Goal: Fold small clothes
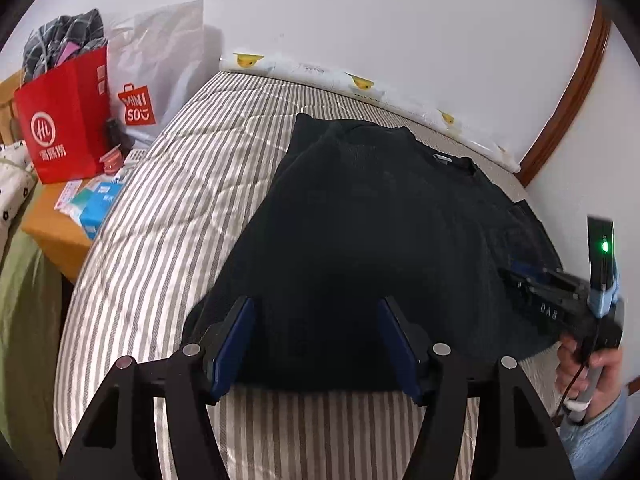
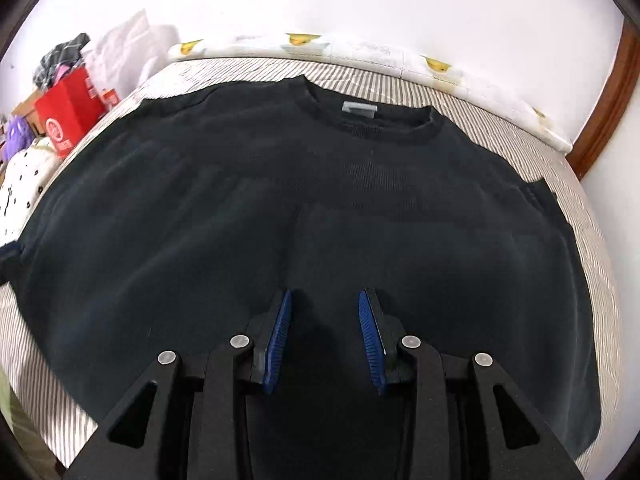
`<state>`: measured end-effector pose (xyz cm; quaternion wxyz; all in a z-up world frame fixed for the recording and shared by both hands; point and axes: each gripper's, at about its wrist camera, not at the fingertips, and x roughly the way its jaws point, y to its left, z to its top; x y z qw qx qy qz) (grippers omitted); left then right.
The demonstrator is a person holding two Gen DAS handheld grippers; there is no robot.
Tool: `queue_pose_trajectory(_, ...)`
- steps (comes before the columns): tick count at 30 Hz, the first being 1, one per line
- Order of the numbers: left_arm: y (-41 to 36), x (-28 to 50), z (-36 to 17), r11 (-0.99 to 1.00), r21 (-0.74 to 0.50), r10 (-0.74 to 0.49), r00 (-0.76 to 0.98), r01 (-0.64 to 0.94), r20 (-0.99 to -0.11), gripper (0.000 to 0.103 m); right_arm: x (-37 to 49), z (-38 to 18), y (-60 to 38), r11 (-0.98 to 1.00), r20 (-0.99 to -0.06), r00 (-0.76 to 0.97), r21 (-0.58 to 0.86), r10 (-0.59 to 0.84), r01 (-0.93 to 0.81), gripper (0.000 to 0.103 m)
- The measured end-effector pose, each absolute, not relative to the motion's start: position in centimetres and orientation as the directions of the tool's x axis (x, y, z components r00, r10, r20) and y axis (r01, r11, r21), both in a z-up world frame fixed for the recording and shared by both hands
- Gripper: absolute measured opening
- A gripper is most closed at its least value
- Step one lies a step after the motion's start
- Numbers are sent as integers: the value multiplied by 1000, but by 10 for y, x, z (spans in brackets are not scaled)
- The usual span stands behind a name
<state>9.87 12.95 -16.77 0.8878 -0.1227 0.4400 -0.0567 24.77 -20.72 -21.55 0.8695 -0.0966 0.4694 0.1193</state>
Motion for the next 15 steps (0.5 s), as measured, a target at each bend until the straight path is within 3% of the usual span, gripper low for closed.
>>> queue_pose_trajectory(15, 148, 51, -193, 920, -392, -308, 577, -23, -756, 62, 167, -216, -227, 963, -752, 639, -21, 163, -269, 36)
